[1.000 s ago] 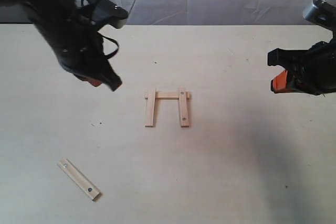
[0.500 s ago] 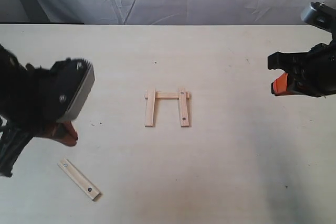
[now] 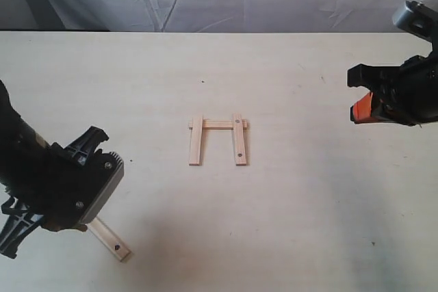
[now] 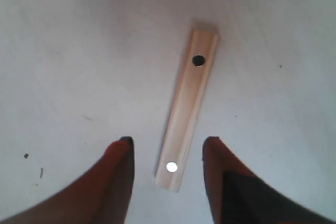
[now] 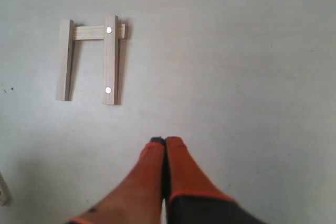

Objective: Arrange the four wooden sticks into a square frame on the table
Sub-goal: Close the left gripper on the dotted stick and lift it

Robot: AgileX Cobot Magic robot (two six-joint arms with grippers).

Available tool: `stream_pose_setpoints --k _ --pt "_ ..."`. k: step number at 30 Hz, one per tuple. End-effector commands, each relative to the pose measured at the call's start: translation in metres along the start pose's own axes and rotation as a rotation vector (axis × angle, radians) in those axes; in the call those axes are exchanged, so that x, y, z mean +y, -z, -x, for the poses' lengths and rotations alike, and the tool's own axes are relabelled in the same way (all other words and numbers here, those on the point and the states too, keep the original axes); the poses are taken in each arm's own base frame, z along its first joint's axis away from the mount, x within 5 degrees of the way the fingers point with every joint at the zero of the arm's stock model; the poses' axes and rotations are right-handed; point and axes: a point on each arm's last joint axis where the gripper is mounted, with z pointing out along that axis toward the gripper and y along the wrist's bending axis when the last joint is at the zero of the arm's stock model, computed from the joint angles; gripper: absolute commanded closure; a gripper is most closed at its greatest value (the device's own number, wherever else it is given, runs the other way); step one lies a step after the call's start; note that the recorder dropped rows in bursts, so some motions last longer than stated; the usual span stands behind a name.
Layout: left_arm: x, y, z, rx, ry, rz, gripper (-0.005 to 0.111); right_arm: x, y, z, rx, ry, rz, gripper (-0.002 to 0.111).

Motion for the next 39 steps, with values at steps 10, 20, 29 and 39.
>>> stream_pose_setpoints --k 10,20,29,39 --pt "0.003 -0.026 -0.01 0.034 -0.008 -0.058 0.057 -0.002 0.001 0.001 -0.036 -0.003 -0.012 0.108" --pt "0.004 -0.046 -0.014 0.038 -0.026 -0.104 0.057 -0.002 0.001 0.003 -0.05 -0.012 -0.01 0.108" --pt "0.004 -0.051 -0.018 0.066 -0.071 -0.118 0.058 -0.002 0.001 0.003 -0.056 -0.014 -0.012 0.108" --pt "0.002 -0.054 -0.018 0.062 -0.067 -0.14 0.087 -0.002 0.001 0.004 -0.06 -0.014 -0.013 0.108"
